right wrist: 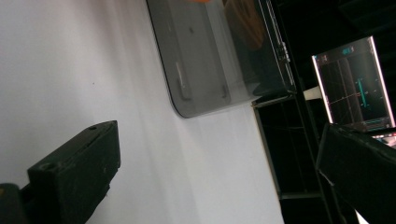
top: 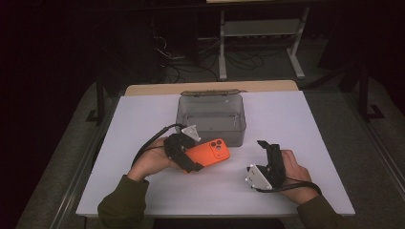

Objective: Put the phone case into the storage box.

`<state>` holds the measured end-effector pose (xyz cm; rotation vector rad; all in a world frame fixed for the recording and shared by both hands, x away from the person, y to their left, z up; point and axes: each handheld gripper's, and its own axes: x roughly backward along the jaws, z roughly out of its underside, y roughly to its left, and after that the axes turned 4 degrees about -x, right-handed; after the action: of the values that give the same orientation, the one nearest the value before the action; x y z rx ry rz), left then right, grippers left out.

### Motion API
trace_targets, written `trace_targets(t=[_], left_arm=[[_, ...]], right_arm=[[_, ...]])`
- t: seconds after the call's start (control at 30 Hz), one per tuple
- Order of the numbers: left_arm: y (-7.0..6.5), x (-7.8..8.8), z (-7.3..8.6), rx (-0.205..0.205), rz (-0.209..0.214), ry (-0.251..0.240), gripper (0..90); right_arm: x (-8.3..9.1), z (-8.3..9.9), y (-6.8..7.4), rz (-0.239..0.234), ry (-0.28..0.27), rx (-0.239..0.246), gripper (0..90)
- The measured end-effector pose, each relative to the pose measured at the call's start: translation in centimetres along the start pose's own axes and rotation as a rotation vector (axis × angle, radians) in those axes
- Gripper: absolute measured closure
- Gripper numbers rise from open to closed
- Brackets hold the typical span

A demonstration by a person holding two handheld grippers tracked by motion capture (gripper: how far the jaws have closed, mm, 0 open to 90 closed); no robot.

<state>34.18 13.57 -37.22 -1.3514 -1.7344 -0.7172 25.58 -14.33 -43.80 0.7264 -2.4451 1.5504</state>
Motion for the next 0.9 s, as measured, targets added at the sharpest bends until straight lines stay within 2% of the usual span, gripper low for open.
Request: trace_targets(t=[0.23, 0.67, 0.9], left_arm=[[0.0, 0.0, 0.0, -0.001, -0.001, 0.0, 16.6], [-0.1, -0.1, -0.1, -0.002, -0.003, 0.001, 16.6], [-0.1, 0.0, -0.1, 0.001, -0.004, -0.001, 16.6]], right_arm=[[0.1, -0.2, 0.2, 0.022, 0.0, 0.041, 0.0], [0.3, -0.6, 0.8, 0.087, -0.002, 0.151, 0.0], [0.2, -0.6, 1.1, 0.122, 0.004, 0.23, 0.0]])
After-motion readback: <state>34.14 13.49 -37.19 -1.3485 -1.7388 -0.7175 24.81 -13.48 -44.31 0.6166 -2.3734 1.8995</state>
